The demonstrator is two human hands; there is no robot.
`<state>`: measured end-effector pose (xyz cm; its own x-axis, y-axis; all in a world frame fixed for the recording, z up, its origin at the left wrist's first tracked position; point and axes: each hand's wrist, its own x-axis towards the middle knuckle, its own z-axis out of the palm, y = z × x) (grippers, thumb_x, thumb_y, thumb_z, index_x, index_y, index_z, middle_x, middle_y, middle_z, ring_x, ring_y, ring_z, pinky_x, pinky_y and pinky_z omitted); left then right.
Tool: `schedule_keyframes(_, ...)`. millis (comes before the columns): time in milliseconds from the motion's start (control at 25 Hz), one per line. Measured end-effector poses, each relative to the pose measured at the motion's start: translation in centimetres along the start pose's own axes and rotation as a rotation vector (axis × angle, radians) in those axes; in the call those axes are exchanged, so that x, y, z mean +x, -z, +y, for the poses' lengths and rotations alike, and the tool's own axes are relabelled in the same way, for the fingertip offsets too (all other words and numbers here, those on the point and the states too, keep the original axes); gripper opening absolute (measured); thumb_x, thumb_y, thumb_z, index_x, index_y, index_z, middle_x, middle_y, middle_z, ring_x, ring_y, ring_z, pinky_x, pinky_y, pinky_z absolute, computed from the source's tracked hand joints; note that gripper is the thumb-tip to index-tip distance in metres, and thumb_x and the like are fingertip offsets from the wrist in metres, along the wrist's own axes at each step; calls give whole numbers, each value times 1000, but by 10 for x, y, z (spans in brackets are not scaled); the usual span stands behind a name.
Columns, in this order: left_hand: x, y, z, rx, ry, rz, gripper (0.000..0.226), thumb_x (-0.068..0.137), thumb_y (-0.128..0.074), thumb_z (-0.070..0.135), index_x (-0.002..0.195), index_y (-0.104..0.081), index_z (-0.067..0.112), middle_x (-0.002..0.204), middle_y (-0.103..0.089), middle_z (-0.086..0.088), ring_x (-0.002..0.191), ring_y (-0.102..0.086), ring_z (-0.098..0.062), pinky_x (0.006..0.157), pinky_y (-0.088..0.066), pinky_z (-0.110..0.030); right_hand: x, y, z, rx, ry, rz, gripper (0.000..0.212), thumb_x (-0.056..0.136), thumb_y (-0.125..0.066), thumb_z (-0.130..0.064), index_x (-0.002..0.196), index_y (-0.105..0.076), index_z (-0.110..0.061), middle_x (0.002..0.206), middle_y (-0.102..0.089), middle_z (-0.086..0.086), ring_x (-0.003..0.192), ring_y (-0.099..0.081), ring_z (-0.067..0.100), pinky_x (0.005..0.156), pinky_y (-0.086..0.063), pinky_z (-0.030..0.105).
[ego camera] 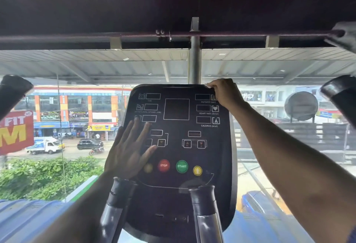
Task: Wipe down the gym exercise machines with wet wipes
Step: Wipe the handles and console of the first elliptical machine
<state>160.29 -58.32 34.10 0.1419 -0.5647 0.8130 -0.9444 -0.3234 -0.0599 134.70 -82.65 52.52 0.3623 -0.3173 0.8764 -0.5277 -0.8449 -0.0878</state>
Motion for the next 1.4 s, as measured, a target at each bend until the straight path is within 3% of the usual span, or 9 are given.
schedule_keyframes(200, 2, -7, -3, -42, -9, 31, 83, 99, -19, 77, 166, -23, 29, 175, -8, -4, 161, -10, -23, 127, -22, -48, -44, 7, 10, 243, -99, 187, 27, 99, -58, -2, 117, -76, -11, 118, -74, 0, 111, -67, 6, 101, -47, 16)
schedule_keyframes(440, 0, -4, 1, -32, -32, 40, 83, 97, -27, 74, 165, -28, 26, 173, -18, -11, 159, -22, -30, 128, -18, -54, -142, -12, -8, 400, -230, 303, 30, 96, -57, 3, 105, -80, -14, 112, -76, -10, 114, -66, -1, 103, -51, 26)
schedule_keyframes(600, 0, -5, 1, -49, -16, 47, 84, 97, -24, 76, 165, -27, 27, 173, -15, -10, 159, -19, -28, 128, -20, -55, -116, 4, 3, 300, -268, 305, 21, 98, -61, -6, 109, -78, -10, 107, -78, 1, 100, -73, 11, 84, -44, 6)
schedule_keyframes(720, 0, -4, 1, -58, -21, 56, 86, 97, -18, 79, 165, -27, 26, 174, -14, -9, 160, -18, -27, 127, -22, -56, -69, 8, 23, 147, -294, 245, 21, 92, -64, -2, 107, -79, -6, 101, -78, 12, 95, -74, 26, 79, -40, 14)
schedule_keyframes(840, 2, -3, 1, -68, -14, 48, 86, 97, -18, 79, 165, -27, 27, 174, -14, -8, 160, -18, -27, 127, -22, -56, -49, 11, 28, 118, -250, 196, 19, 93, -65, -6, 106, -79, -7, 101, -78, 12, 96, -74, 26, 78, -48, 23)
schedule_keyframes(1000, 1, -2, 3, -66, -9, 50, 83, 97, -24, 76, 164, -31, 26, 173, -18, -8, 159, -21, -29, 127, -22, -55, -105, 1, 21, 189, -358, 240, 17, 94, -66, -11, 105, -79, -9, 99, -79, 10, 93, -74, 25, 76, -44, 21)
schedule_keyframes(1200, 0, -1, 3, -53, 8, 23, 87, 96, -17, 80, 165, -27, 28, 174, -14, -6, 160, -18, -26, 126, -25, -55, -190, 3, -6, 301, -373, 332, 24, 92, -64, 3, 105, -80, -9, 101, -78, 0, 88, -69, 7, 79, -37, -4)
schedule_keyframes(1280, 0, 1, 4, -55, 6, 12, 88, 96, -14, 80, 165, -26, 28, 174, -13, -7, 160, -17, -26, 127, -24, -55, -205, 3, -11, 277, -345, 312, 25, 91, -65, 5, 105, -79, -10, 101, -78, -1, 88, -71, 9, 82, -41, -1)
schedule_keyframes(1400, -1, 1, 3, -44, 4, 4, 86, 97, -15, 79, 166, -23, 29, 175, -11, -7, 161, -15, -26, 129, -19, -53, -169, 6, -2, 259, -287, 299, 19, 92, -67, -2, 104, -80, -11, 99, -79, 4, 84, -74, 18, 82, -52, 21)
